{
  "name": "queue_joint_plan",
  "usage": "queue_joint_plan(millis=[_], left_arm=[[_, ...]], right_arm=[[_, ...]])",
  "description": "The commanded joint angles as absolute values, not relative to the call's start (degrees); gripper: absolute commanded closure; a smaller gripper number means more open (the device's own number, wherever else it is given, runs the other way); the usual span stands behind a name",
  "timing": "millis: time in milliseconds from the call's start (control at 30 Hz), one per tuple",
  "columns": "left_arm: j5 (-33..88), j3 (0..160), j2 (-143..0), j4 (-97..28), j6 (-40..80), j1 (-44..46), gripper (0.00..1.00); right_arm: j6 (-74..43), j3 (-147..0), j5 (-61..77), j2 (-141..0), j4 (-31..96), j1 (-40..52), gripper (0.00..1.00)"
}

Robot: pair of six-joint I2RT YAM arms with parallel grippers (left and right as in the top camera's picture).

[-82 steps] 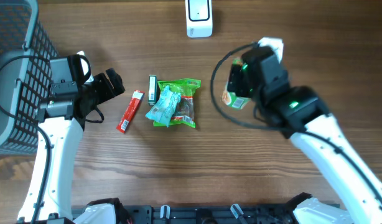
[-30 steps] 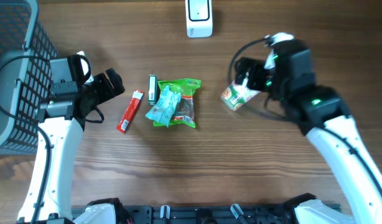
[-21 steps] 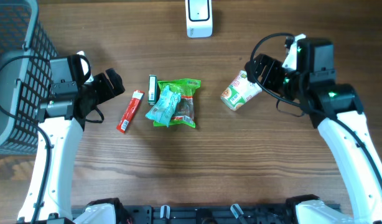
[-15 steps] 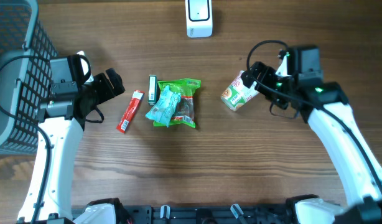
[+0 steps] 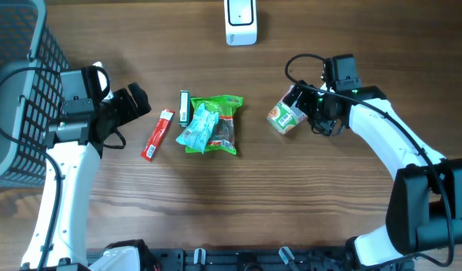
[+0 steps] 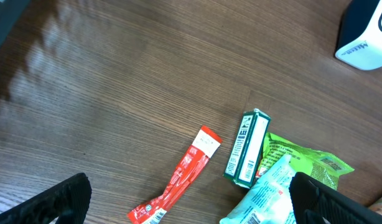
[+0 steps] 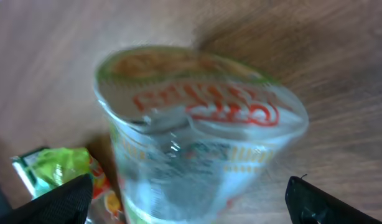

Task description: Scan the item barcode

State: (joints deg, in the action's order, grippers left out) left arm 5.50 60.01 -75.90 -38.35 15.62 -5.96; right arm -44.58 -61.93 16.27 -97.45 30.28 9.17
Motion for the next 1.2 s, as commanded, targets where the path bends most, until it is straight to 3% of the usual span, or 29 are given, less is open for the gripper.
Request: queue_joint_plan(millis=[0, 533, 767, 1167], left_arm=[[6.0, 60.7, -75.8, -38.2, 15.5, -5.9, 0.0], [6.0, 60.7, -75.8, -38.2, 15.5, -5.9, 0.0], [6.0, 60.7, -75.8, -38.2, 15.5, -5.8, 0.0], [6.0, 60.7, -75.8, -38.2, 15.5, -5.9, 0.0]], right_arm=[[-48.0, -61.4, 15.9, -98.1, 28.5, 9.2, 0.0], [-46.6, -59.7, 14.1, -97.6, 24.7, 9.0, 0.0], [-40.5, -69.5, 15.7, -97.4, 36.7, 6.5, 0.0], [-43.6, -69.6, 18.3, -101.8, 33.7, 5.0, 0.0]])
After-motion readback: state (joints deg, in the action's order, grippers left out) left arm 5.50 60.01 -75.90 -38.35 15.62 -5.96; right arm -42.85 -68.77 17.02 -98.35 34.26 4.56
